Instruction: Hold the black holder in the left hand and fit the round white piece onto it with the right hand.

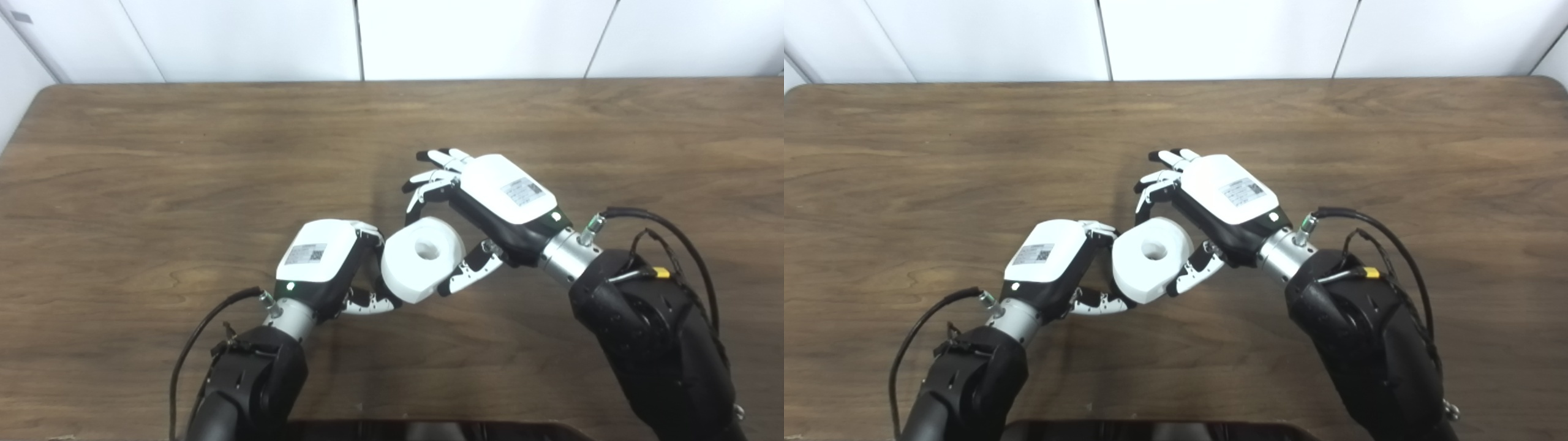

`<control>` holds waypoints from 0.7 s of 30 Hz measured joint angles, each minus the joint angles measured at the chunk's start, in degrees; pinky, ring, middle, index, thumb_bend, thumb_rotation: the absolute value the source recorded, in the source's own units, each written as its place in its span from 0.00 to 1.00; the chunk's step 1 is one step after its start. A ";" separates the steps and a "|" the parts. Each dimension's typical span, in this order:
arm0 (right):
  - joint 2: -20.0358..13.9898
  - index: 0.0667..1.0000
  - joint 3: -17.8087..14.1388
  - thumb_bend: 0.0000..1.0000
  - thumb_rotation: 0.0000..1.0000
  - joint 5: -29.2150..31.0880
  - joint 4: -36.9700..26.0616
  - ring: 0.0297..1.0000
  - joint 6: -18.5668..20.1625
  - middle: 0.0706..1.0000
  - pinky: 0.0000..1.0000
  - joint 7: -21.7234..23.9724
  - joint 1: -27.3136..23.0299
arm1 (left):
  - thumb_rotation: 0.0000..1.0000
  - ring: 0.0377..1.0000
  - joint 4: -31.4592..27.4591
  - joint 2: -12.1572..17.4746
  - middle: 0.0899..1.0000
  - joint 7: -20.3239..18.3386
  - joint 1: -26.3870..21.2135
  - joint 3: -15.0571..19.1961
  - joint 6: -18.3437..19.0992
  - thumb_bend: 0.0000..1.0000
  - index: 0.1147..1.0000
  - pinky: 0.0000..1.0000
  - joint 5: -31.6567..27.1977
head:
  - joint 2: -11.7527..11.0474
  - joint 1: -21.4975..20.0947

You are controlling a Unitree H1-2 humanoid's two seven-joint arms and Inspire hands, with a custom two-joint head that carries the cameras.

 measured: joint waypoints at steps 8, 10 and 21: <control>-0.19 0.45 0.10 0.53 0.15 -0.78 -0.03 0.95 -0.16 0.78 0.96 0.99 -0.02 | 0.05 0.83 0.00 0.04 0.75 0.00 0.00 -0.04 -0.03 0.52 0.42 0.78 -0.01 | 0.00 0.00; -0.17 0.45 0.09 0.53 0.15 -0.95 -0.05 0.94 -0.09 0.78 0.95 1.07 -0.04 | 0.05 0.83 0.00 0.05 0.75 0.00 0.00 -0.04 -0.03 0.52 0.42 0.78 -0.01 | 0.00 0.00; 0.15 0.45 -0.18 0.52 0.16 -1.90 -0.32 0.96 0.83 0.80 0.99 2.87 -0.57 | 0.05 0.83 0.00 0.04 0.75 0.01 -0.05 0.01 -0.06 0.52 0.42 0.77 -0.01 | 0.09 -0.53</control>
